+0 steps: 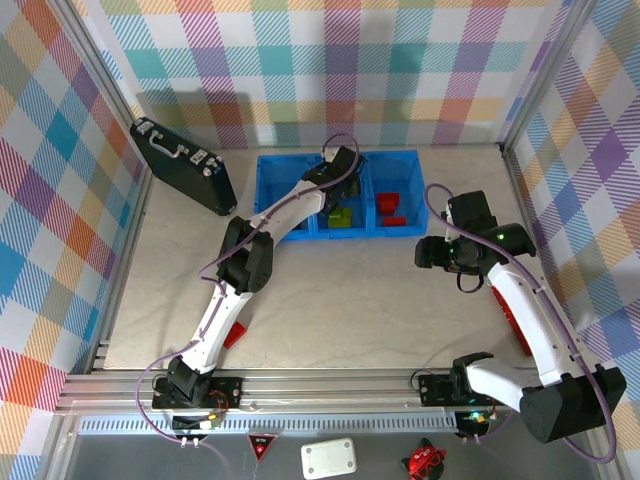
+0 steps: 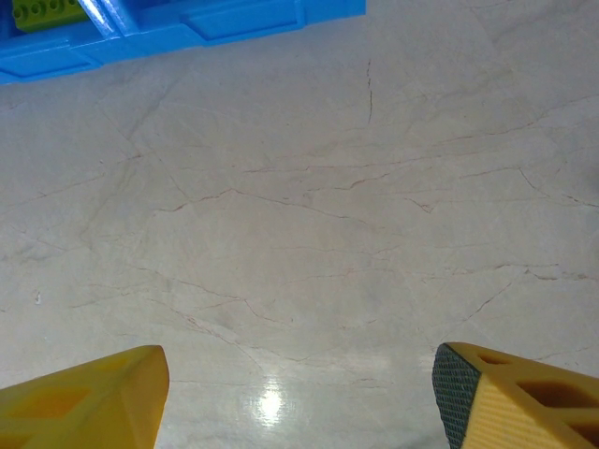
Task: Sort the legos into containers by color
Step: Place the lego in the container.
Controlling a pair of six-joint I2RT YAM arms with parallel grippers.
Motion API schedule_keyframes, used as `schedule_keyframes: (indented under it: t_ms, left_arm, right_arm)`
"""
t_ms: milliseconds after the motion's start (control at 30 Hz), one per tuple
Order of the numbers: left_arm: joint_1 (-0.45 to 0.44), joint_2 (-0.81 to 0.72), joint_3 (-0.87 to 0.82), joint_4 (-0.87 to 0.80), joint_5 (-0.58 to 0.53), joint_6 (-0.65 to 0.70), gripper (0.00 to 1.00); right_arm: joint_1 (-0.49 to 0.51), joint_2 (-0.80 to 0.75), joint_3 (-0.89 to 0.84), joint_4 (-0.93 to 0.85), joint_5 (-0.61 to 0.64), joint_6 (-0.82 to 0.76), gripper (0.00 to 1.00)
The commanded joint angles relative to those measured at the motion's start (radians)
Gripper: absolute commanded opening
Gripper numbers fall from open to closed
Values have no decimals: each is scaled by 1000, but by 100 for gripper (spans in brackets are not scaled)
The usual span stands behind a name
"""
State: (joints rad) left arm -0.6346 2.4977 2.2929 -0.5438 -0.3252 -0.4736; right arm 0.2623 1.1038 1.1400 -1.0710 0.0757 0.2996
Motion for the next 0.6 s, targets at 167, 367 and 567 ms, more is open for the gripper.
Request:
schedule_keyframes:
  t_ms: [167,367,567]
  left_arm:
    - [-6,-119,-117,19,2,-4,70]
    - [-8,-149,-140,13,24,-12,75]
    - [-9,-165,-140,10,27,-12,78]
  right_arm:
    - [2,-13,-1,2,-4,10,76]
    - [3,-15,3,-1,-10,13,76]
    - [3,-22,9,-6,-11,16,76]
